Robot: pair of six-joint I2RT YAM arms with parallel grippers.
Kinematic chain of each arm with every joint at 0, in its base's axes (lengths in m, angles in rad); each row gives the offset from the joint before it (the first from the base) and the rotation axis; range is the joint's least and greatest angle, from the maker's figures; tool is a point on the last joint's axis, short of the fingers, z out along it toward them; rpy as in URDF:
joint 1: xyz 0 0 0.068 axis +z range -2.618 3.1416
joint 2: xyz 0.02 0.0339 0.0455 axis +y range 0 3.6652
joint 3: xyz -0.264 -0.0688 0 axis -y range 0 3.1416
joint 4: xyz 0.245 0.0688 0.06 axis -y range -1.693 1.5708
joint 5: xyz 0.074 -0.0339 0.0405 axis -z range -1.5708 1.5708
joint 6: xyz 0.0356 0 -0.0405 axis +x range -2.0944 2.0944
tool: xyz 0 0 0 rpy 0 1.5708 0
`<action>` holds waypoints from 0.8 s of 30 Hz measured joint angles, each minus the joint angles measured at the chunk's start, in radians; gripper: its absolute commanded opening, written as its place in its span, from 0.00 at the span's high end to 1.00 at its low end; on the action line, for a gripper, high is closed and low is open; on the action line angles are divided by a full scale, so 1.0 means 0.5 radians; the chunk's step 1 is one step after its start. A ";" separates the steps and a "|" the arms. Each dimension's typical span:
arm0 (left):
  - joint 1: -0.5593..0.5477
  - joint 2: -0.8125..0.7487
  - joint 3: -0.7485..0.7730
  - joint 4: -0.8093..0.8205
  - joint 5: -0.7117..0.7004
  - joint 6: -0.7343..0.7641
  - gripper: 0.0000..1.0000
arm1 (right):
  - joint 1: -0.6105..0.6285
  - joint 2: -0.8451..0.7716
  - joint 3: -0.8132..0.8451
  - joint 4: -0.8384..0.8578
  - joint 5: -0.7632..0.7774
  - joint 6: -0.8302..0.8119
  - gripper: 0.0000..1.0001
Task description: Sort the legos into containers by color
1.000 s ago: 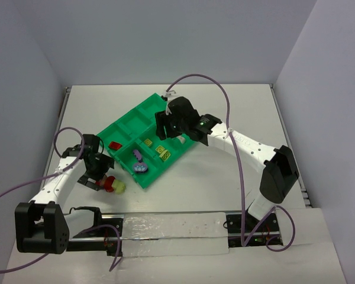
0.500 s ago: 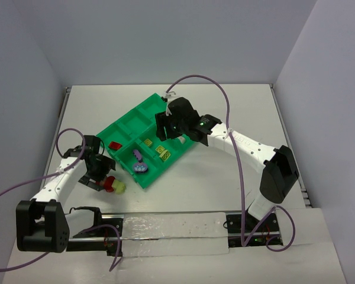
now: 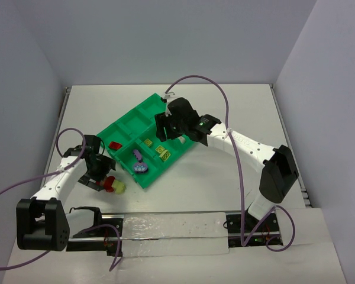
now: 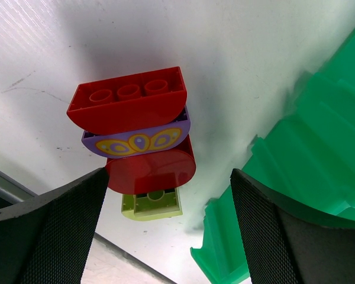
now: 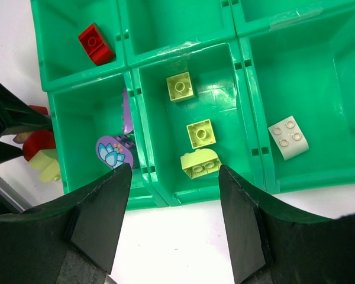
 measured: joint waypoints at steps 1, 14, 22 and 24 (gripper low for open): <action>0.000 0.001 0.000 -0.001 0.000 0.000 0.07 | 0.000 0.003 0.000 0.000 0.000 -0.003 0.32; 0.005 0.002 0.005 -0.026 -0.006 0.017 0.15 | 0.000 0.009 0.000 -0.020 0.002 -0.010 0.32; 0.003 -0.123 0.053 -0.171 -0.047 0.089 0.02 | 0.000 0.009 0.000 -0.027 0.002 -0.011 0.32; 0.003 -0.125 0.106 -0.235 -0.052 0.099 0.02 | 0.000 0.009 0.000 -0.028 0.002 -0.010 0.32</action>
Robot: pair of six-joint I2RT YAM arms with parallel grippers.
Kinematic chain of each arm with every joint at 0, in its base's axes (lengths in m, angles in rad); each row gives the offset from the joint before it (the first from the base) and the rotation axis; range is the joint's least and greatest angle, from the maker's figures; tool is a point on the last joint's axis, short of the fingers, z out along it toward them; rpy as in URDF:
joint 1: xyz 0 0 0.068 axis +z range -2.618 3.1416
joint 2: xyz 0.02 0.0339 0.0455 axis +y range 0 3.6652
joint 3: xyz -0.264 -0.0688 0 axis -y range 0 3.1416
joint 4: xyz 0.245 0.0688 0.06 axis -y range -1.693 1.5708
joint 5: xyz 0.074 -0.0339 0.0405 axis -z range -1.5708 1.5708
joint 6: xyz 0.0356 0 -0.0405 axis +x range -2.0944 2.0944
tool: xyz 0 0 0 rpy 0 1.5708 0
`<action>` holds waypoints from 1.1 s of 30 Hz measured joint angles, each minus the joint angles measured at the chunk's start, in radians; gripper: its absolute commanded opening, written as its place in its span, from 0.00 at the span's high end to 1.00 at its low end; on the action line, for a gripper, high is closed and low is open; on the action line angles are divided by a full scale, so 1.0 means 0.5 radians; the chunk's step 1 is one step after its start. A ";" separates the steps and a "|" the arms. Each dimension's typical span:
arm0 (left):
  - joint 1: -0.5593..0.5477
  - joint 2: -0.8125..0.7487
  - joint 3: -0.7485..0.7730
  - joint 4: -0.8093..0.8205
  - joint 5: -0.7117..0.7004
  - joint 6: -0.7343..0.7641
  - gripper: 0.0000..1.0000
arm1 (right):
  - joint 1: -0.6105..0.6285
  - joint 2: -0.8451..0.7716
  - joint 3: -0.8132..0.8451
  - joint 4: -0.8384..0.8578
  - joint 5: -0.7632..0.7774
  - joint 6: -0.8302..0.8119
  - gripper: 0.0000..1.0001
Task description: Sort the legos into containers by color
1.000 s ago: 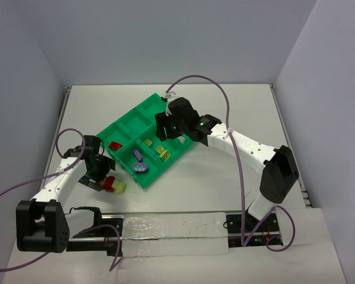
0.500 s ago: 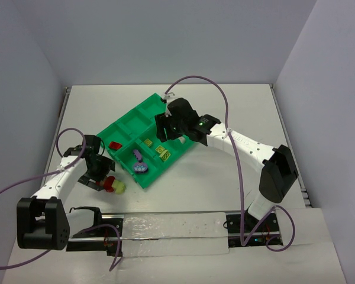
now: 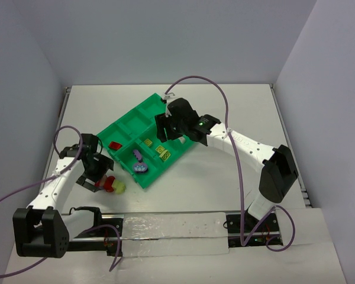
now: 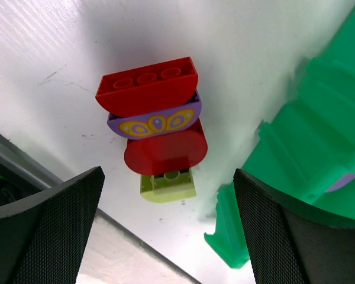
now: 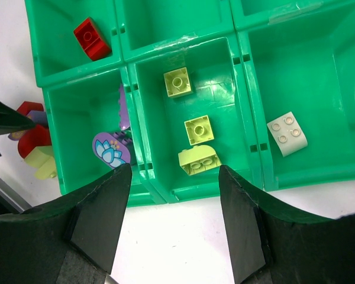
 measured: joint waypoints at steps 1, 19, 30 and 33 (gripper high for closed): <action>0.000 0.001 0.022 -0.021 -0.001 0.006 0.03 | 0.000 0.000 0.000 0.000 0.000 0.000 0.32; -0.001 0.081 -0.040 -0.015 0.065 -0.041 0.04 | 0.000 0.000 -0.063 -0.009 0.003 0.001 0.32; 0.000 0.194 -0.163 0.216 0.089 -0.097 0.06 | 0.000 0.000 -0.066 -0.015 0.016 0.000 0.32; 0.000 0.201 -0.213 0.274 0.092 -0.113 0.10 | 0.000 0.000 -0.066 -0.016 0.016 -0.001 0.32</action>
